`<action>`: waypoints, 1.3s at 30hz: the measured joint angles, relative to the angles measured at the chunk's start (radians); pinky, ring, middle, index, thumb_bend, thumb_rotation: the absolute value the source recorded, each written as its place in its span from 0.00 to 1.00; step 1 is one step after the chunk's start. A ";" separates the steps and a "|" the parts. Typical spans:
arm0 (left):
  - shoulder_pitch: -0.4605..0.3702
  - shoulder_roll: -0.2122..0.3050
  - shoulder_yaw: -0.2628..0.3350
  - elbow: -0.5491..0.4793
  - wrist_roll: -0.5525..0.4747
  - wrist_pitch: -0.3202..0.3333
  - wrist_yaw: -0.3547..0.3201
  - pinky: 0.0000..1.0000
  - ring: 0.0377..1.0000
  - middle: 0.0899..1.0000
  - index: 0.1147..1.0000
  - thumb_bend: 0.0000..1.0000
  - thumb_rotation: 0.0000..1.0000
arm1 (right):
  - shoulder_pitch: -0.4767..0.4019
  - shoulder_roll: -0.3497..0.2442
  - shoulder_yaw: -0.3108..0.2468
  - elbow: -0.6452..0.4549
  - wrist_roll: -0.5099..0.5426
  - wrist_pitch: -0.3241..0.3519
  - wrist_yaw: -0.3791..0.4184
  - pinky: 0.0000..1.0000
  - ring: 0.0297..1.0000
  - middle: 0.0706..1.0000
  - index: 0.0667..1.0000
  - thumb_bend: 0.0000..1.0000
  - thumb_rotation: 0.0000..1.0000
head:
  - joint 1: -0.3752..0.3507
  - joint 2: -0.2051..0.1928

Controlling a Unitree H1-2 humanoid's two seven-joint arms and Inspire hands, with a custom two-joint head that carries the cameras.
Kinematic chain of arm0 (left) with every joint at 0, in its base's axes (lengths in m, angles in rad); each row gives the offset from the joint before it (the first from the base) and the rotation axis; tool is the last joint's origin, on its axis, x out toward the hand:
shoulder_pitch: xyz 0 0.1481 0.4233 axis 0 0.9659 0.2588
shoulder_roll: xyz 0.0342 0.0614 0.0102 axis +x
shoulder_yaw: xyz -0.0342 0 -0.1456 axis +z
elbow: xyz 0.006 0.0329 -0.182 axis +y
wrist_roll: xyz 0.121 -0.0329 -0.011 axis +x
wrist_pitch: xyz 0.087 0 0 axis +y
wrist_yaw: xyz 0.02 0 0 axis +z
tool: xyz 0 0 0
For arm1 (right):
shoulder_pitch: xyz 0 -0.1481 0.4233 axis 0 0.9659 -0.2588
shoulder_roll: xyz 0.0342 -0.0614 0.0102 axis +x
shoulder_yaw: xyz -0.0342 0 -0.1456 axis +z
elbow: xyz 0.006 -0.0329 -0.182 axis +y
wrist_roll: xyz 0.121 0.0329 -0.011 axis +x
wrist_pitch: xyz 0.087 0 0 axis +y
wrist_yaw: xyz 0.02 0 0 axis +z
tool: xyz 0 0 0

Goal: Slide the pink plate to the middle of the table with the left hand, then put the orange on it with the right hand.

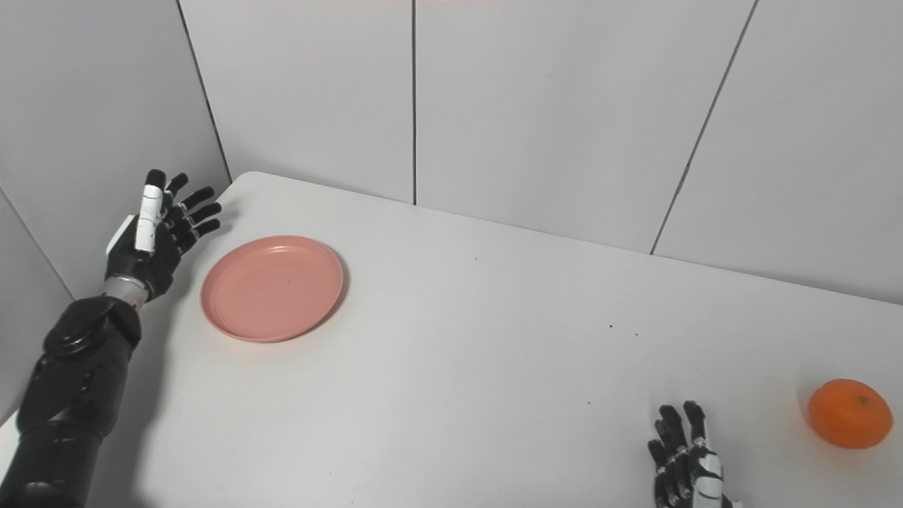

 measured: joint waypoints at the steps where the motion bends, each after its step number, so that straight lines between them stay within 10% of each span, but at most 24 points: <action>1: 0.000 0.000 0.002 0.031 -0.003 -0.014 -0.009 0.72 0.78 0.82 0.98 0.94 0.87 | 0.000 0.000 0.000 0.000 0.000 0.000 0.000 1.00 0.98 0.94 0.99 0.74 1.00 | -0.006 0.003; 13: -0.052 -0.006 -0.019 0.222 -0.006 -0.216 -0.060 0.77 0.77 0.82 0.98 0.96 0.84 | 0.000 0.001 0.001 -0.003 -0.002 0.005 -0.008 1.00 0.97 0.93 0.98 0.74 1.00 | -0.008 0.003; 39: 0.026 -0.082 -0.046 -0.055 -0.070 0.016 -0.060 0.88 0.91 0.92 1.00 0.89 0.92 | 0.001 0.001 0.015 -0.016 -0.012 0.019 -0.020 1.00 0.95 0.93 0.98 0.75 1.00 | -0.018 0.032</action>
